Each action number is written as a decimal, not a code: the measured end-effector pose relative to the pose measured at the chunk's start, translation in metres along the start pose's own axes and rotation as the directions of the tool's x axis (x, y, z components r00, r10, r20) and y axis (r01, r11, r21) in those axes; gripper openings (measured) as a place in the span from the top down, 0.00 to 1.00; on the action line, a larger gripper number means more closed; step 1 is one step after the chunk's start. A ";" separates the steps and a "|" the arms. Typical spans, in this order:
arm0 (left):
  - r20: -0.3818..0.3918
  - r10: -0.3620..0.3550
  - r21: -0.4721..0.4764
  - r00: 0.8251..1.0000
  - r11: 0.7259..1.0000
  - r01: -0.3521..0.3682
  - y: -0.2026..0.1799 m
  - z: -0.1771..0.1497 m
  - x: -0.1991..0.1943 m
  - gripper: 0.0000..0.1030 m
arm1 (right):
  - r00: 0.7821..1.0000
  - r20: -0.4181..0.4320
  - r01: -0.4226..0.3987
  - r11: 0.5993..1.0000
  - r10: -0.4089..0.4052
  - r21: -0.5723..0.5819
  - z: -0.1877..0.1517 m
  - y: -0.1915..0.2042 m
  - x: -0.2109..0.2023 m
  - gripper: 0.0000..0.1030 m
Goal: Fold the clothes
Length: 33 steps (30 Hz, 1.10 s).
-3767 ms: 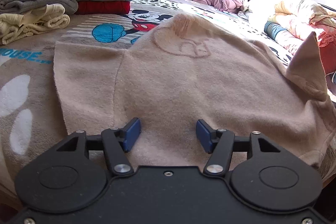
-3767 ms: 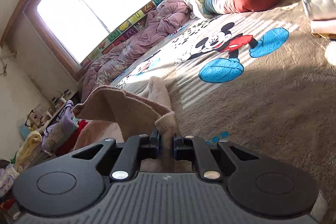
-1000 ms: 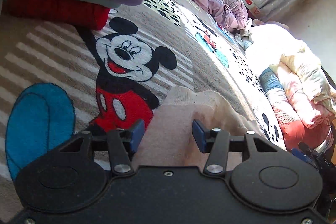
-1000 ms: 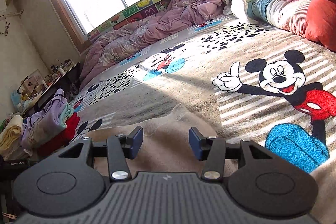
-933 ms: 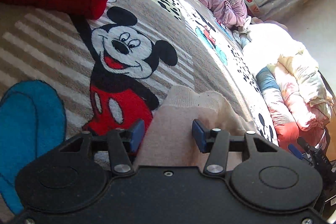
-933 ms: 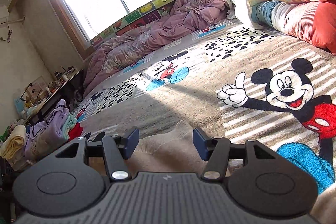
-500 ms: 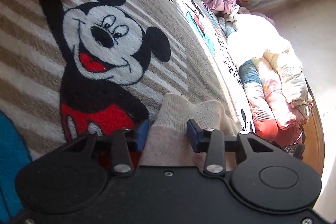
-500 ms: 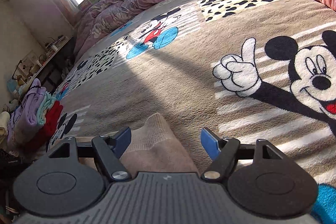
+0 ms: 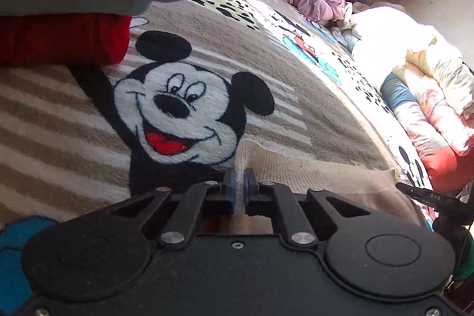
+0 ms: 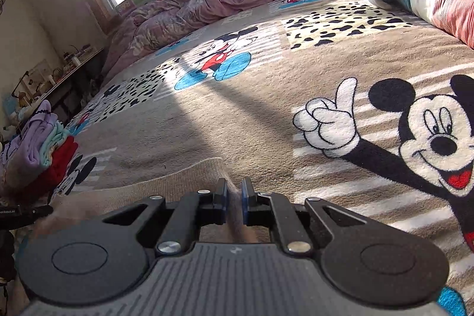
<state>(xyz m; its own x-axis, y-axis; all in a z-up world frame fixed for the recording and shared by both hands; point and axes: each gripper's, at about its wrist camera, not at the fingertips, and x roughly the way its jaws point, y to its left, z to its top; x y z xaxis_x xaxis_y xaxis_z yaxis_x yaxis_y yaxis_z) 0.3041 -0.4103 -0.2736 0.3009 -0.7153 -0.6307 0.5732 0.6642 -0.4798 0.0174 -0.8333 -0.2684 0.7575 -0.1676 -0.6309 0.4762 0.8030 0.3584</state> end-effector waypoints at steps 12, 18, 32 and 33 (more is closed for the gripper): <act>0.003 -0.050 -0.074 0.999 0.996 0.050 0.000 0.009 -0.031 0.50 | 0.998 0.040 0.060 0.991 -0.056 -0.120 0.002 0.021 -0.021 0.26; -0.096 -0.039 -0.046 0.995 0.998 0.035 -0.010 -0.004 -0.010 0.89 | 0.996 -0.064 -0.071 0.997 0.069 -0.029 -0.012 0.002 -0.007 0.31; 0.010 0.060 0.016 0.998 0.998 -0.060 -0.004 -0.001 -0.009 0.87 | 0.999 -0.005 0.048 0.996 -0.049 -0.070 -0.012 0.000 -0.001 0.77; 0.023 0.082 0.037 0.996 0.996 -0.082 -0.008 -0.001 -0.014 0.83 | 0.997 0.000 0.075 0.993 -0.075 -0.091 -0.012 0.004 -0.002 0.76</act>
<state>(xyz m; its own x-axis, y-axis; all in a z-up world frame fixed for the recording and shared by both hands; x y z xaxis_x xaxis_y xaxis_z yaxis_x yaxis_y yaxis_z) 0.2950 -0.4055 -0.2614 0.3644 -0.6637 -0.6533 0.5742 0.7124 -0.4034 0.0124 -0.8225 -0.2738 0.7194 -0.2272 -0.6563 0.4887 0.8371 0.2459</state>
